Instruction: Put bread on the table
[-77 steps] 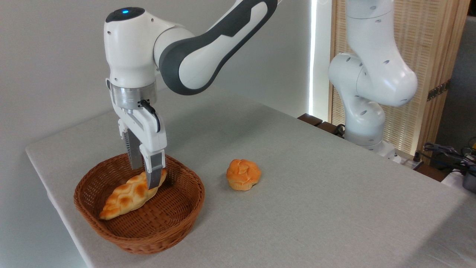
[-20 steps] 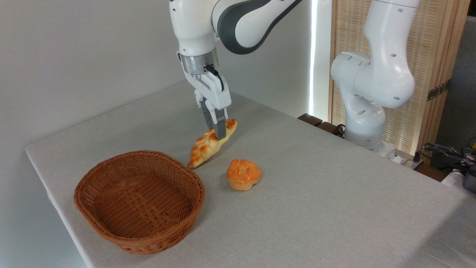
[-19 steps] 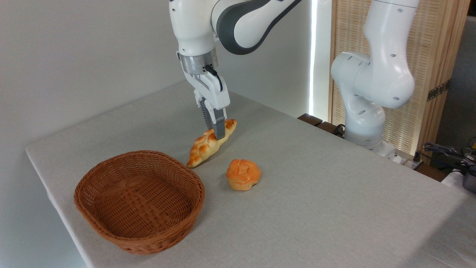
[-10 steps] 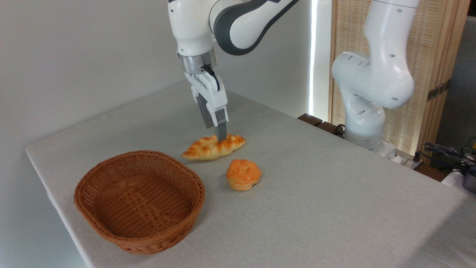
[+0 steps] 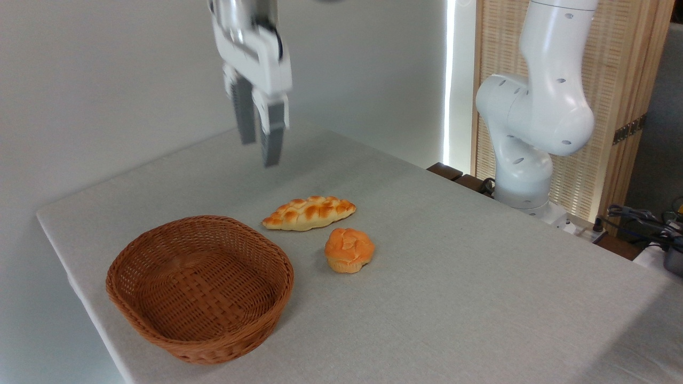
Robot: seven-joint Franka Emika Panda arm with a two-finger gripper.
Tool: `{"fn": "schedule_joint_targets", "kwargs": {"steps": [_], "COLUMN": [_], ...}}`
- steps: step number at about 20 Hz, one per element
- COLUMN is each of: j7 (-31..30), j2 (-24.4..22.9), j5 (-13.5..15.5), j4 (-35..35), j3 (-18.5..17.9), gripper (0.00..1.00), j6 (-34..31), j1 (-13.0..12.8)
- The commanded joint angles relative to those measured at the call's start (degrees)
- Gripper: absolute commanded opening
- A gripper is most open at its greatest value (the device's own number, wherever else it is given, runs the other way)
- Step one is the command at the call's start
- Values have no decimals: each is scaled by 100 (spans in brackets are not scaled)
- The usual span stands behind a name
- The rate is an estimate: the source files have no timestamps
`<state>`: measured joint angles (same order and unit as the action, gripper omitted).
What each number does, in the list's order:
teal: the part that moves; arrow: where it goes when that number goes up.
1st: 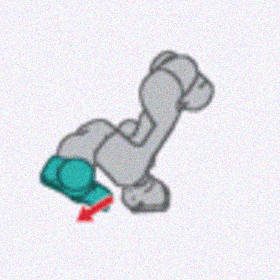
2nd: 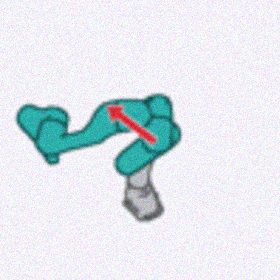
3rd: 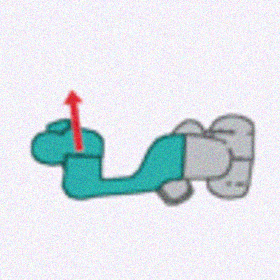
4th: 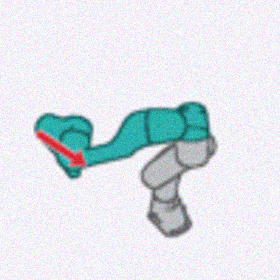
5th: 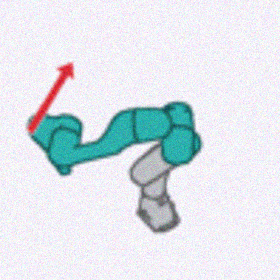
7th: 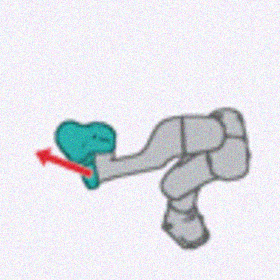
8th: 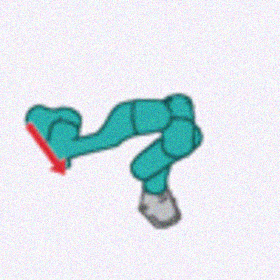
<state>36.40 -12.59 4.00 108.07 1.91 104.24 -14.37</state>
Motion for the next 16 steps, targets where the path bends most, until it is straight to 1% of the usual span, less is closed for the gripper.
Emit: {"fn": "schedule_joint_targets", "kwargs": {"steps": [1, 2, 3, 5, 7, 8, 10, 11, 12, 13, 16], "j7": [175, 183, 192, 183, 192, 192, 175, 157, 166, 166, 183], "j2": [1292, 1477, 1575, 1576, 1558, 1549, 1523, 1505, 1453, 1418, 1277], "j5": [-153, -171, -171, -171, -171, -171, -162, -171, -171, -180, -180], "j4": [-1759, -1997, -2087, -2096, -2088, -2096, -2097, -2088, -2027, -1965, -1790], "j3": [-516, -569, -665, -710, -623, -596, -439, -229, 8, 176, 195], "gripper": [100, 100, 100, 100, 100, 100, 100, 100, 100, 100, 100], "j6": [-868, -1018, -1055, -1064, -1195, -1239, -1240, -1240, -1240, -1240, -1178], "j1": [-31, -22, -22, -5, 276, 303, 452, 618, 837, 953, 971]}}
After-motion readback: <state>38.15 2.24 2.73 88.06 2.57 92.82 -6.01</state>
